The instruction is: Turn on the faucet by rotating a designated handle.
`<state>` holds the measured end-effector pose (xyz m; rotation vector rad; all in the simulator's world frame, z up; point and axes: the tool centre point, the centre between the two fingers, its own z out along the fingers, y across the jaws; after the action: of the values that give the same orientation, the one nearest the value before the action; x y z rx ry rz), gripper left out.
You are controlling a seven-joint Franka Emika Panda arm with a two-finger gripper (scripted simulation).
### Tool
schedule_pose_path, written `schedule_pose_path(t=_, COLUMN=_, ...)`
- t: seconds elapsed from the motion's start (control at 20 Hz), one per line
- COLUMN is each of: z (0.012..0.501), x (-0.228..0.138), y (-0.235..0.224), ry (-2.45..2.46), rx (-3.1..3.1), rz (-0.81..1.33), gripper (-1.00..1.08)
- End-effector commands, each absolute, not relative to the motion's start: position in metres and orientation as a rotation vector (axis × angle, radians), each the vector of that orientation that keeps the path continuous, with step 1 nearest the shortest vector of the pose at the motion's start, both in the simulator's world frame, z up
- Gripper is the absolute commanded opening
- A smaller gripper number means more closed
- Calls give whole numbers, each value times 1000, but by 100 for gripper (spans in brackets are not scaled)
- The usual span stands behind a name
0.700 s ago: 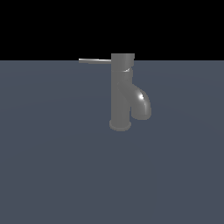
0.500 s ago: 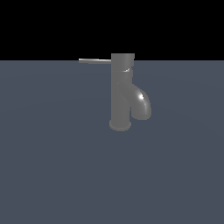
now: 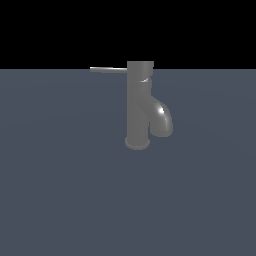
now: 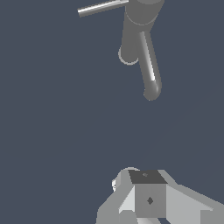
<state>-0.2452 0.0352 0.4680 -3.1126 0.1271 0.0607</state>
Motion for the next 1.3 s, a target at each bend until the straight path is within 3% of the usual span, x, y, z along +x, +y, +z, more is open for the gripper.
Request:
schedule_pose_path(t=0.0, z=463, x=-240, y=42, ry=178, rx=-3110, rz=60, gripper=-100)
schedule_pose_path(t=1.25, z=389, x=-132, y=118, ry=976, rx=-2961, rz=41, gripper=-100)
